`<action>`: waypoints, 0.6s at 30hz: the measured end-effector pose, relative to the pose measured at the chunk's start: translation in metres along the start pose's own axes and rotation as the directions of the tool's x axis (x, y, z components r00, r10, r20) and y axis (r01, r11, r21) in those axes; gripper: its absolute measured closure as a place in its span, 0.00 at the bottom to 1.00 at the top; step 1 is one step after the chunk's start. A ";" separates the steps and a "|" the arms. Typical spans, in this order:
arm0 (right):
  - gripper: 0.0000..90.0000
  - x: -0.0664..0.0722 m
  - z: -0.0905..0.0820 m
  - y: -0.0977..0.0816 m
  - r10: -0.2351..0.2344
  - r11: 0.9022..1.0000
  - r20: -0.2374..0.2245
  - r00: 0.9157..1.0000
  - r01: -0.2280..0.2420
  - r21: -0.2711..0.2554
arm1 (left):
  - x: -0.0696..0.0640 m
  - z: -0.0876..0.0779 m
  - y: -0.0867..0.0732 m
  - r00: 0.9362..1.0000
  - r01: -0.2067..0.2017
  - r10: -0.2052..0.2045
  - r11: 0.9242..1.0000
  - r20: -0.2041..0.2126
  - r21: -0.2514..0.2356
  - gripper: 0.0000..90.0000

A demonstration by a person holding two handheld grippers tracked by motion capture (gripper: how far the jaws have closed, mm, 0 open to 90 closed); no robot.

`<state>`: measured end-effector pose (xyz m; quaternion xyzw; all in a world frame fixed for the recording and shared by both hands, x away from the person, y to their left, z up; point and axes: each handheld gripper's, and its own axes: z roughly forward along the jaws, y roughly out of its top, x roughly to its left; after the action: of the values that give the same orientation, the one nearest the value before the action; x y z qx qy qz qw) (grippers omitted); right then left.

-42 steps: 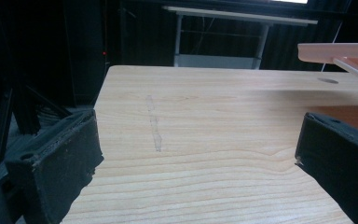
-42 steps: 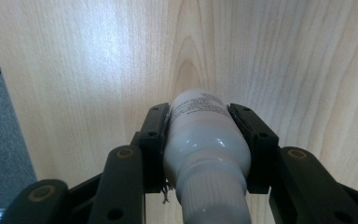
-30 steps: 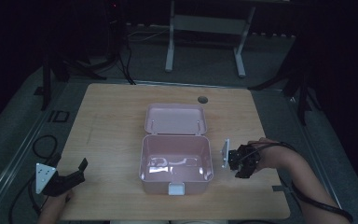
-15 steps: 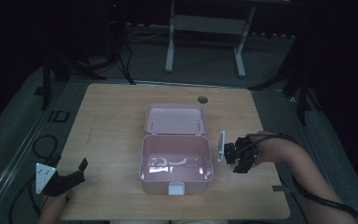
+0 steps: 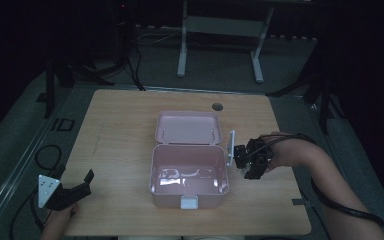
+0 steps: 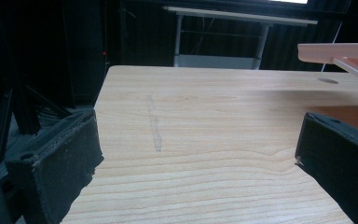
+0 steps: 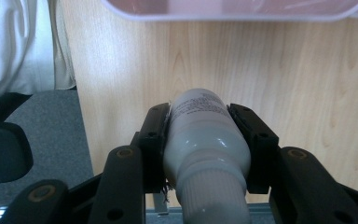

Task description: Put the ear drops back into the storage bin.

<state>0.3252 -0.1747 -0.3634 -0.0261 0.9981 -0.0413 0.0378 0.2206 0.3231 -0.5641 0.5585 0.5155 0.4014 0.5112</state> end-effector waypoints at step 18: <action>0.66 -0.002 -0.019 0.039 -0.038 0.999 0.021 0.999 0.038 -0.026 | 0.000 0.000 0.000 1.000 0.000 0.000 1.000 0.001 -0.001 0.00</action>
<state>0.3236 -0.1342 -0.3475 -0.0460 0.9974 -0.0285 0.0471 0.2206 0.3232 -0.5641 0.5585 0.5151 0.4013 0.5116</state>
